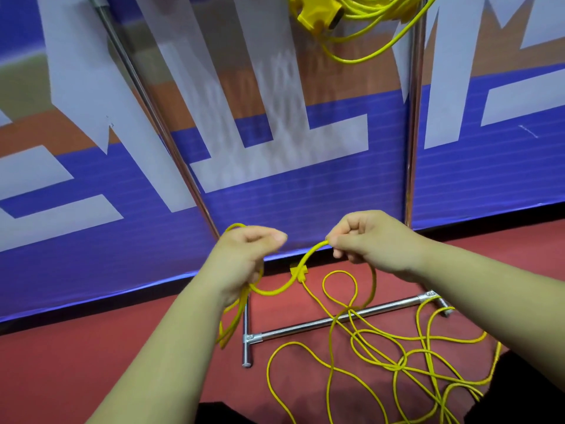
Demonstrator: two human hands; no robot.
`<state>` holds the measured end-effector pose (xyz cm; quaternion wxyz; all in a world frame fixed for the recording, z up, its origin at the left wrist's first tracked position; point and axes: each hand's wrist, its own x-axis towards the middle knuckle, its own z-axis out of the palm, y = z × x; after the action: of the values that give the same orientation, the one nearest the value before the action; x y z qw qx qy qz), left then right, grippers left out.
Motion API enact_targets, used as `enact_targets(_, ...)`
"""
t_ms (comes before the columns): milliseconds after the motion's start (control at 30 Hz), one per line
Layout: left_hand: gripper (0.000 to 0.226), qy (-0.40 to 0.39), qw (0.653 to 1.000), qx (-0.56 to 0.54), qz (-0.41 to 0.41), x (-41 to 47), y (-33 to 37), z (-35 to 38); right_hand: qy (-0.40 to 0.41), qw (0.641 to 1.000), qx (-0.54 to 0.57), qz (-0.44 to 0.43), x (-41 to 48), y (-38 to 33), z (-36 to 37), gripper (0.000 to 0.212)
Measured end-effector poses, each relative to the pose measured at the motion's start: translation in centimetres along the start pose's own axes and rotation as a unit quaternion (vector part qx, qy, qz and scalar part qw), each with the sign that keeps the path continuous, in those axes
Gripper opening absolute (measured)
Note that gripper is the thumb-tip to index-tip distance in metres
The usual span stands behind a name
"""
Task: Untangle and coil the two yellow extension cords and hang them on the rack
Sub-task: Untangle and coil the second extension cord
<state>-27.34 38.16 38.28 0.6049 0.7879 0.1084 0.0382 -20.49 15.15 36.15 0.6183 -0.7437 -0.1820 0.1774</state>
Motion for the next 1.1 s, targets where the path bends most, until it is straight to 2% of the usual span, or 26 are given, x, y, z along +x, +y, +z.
enact_targets(67, 0.014, -0.036, 0.999, 0.032, -0.001, -0.6, 0.0, 1.2, 0.012, 1.0, -0.002, -0.01, 0.0, -0.4, 0.3, 0.006)
enact_targets(167, 0.027, -0.09, 0.994, 0.068, -0.007, -0.4, -0.4, 2.0, 0.019, 1.0, -0.002, -0.021, 0.0, -0.8, 0.5, 0.008)
enact_targets(267, 0.016, -0.117, 0.988, 0.098, 0.021, -0.5, -0.6, 2.9, 0.017, 0.999, 0.004, -0.034, -0.2, -1.0, 0.5, 0.005)
enact_targets(367, 0.012, -0.049, 0.994, 0.077, 0.058, -0.4, 0.2, 3.0, -0.012, 0.999, 0.031, -0.036, -0.4, -1.2, 0.0, 0.004)
enact_targets(467, 0.011, 0.067, 0.996, -0.058, 0.028, 1.6, 0.5, 0.3, -0.048, 0.998, 0.043, -0.016, -0.6, -1.0, -1.0, 0.007)
enact_targets(600, 0.009, 0.207, 0.949, -0.236, -0.018, 3.3, -0.2, -4.3, -0.038, 0.998, 0.041, 0.007, -0.6, -0.4, -2.6, 0.009)
enact_targets(667, 0.018, 0.257, 0.94, -0.225, -0.022, 3.4, -0.8, -5.1, -0.011, 0.999, 0.041, 0.006, -0.5, -0.2, -2.9, 0.011)
enact_targets(733, 0.022, 0.271, 0.95, -0.154, 0.002, 3.1, -1.1, -4.7, 0.027, 0.999, 0.03, 0.002, -0.4, -0.1, -2.8, 0.011)
enact_targets(833, 0.032, 0.22, 0.972, -0.081, 0.029, 2.5, -1.5, -3.2, 0.056, 0.998, 0.02, 0.004, -0.3, -0.2, -2.4, 0.012)
enact_targets(967, 0.032, 0.116, 0.989, 0.052, 0.071, 1.4, -1.6, -0.1, 0.004, 1.0, 0.004, -0.004, -0.6, -0.9, -1.1, 0.01)
enact_targets(1100, 0.025, -0.008, 0.993, 0.083, 0.084, 0.3, -1.3, 2.3, -0.024, 0.999, 0.021, -0.026, -0.7, -1.6, 0.0, 0.014)
